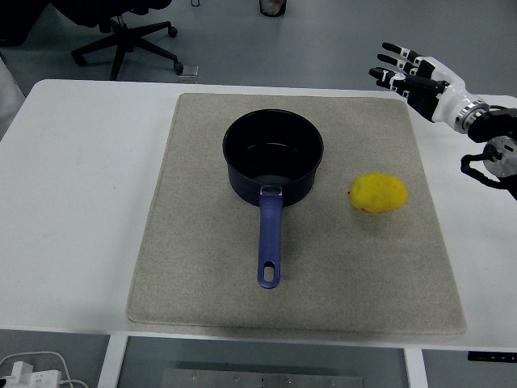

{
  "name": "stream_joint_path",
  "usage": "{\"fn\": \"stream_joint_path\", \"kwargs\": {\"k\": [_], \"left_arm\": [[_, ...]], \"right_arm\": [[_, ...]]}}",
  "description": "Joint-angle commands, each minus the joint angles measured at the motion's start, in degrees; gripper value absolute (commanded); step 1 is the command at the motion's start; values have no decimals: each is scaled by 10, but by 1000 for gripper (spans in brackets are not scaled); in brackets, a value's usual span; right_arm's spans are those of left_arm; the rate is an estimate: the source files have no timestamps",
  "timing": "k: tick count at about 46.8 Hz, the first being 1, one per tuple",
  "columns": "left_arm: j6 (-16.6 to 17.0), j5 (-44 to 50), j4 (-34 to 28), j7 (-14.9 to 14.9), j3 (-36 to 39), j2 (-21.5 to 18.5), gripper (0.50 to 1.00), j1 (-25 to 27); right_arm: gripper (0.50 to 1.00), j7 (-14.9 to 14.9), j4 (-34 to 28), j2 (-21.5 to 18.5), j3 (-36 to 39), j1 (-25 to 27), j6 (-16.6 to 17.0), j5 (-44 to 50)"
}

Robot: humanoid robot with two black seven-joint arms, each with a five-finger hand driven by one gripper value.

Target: Put the potato in the blue pot

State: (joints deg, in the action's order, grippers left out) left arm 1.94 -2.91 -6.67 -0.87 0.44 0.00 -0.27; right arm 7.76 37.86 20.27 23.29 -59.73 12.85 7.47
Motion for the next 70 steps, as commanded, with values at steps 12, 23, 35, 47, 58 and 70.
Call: {"fn": "stream_joint_path", "kwargs": {"k": [12, 23, 35, 47, 58, 70], "left_arm": [[0, 0, 0, 0, 0, 0, 996, 0], [0, 0, 0, 0, 0, 0, 996, 0], [0, 0, 0, 0, 0, 0, 996, 0], [0, 0, 0, 0, 0, 0, 996, 1], [0, 0, 0, 0, 0, 0, 996, 0], [0, 0, 0, 0, 0, 0, 996, 1]], "right_arm": [[930, 0, 6, 2, 0, -17, 3, 75], [930, 0, 38, 11, 1, -17, 3, 114], [930, 0, 68, 14, -1, -21, 6, 177], [930, 1, 101, 50, -16, -23, 45, 235], [930, 1, 114, 83, -46, -33, 67, 273], [930, 1, 171, 134, -98, -47, 72, 296]]}}
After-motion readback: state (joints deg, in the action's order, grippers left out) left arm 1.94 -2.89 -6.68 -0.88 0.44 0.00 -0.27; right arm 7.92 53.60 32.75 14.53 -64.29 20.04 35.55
